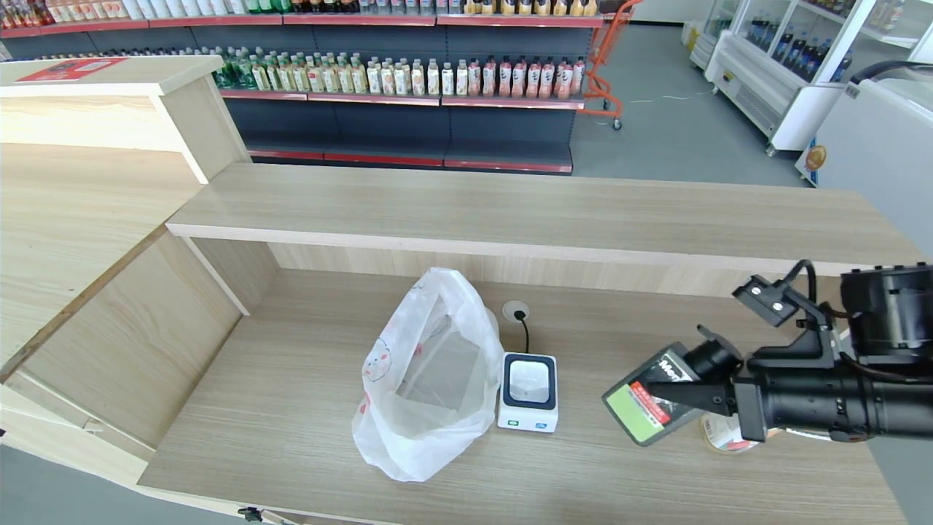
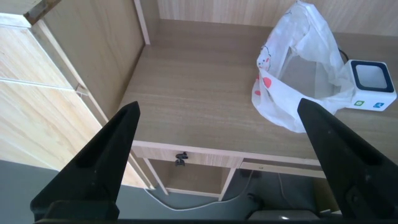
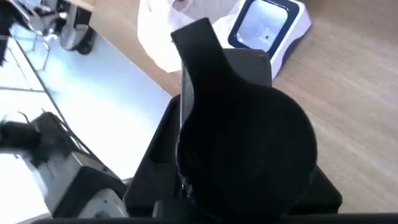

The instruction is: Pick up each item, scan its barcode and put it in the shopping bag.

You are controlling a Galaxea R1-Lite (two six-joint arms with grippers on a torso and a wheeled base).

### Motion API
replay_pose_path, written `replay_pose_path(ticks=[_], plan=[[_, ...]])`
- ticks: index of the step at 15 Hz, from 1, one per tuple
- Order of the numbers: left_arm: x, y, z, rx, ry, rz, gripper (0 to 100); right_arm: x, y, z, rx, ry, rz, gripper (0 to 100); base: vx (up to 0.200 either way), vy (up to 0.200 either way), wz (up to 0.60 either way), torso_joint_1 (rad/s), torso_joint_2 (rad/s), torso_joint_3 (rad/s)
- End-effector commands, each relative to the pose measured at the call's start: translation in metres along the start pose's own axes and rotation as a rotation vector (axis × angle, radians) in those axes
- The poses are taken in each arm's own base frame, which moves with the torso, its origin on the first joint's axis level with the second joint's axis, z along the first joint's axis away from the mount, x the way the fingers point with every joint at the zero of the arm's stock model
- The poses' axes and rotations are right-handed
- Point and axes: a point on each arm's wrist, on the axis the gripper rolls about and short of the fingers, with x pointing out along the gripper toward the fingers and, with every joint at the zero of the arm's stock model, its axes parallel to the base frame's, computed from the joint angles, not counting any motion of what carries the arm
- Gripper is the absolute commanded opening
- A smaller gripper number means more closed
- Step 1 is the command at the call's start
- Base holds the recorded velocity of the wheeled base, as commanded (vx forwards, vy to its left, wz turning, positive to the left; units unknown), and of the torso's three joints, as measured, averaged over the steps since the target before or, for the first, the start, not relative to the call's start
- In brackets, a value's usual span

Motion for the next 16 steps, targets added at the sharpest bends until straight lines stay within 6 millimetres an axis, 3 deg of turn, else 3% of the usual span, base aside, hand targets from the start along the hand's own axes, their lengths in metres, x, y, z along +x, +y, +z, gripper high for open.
replay_pose_path(ticks=[1,3,5,10,16], plan=[[0.0,0.0,0.0,0.0,-0.001,0.0,100,0.072,-0.011,0.01,0.269,0.076,-0.075,0,0.0,0.0,0.0,0.0,0.0,0.0],[0.0,0.0,0.0,0.0,-0.001,0.0,100,0.106,-0.006,0.009,0.374,0.055,-0.15,0,0.0,0.0,0.0,0.0,0.0,0.0],[0.0,0.0,0.0,0.0,-0.001,0.0,100,0.127,-0.009,-0.002,0.382,0.09,-0.159,0,0.0,0.0,0.0,0.0,0.0,0.0],[0.0,0.0,0.0,0.0,-0.001,0.0,100,0.159,-0.017,-0.016,0.373,0.107,-0.215,0,0.0,0.0,0.0,0.0,0.0,0.0],[0.0,0.0,0.0,0.0,-0.001,0.0,100,0.187,-0.024,-0.006,0.353,0.075,-0.208,0,0.0,0.0,0.0,0.0,0.0,0.0]])
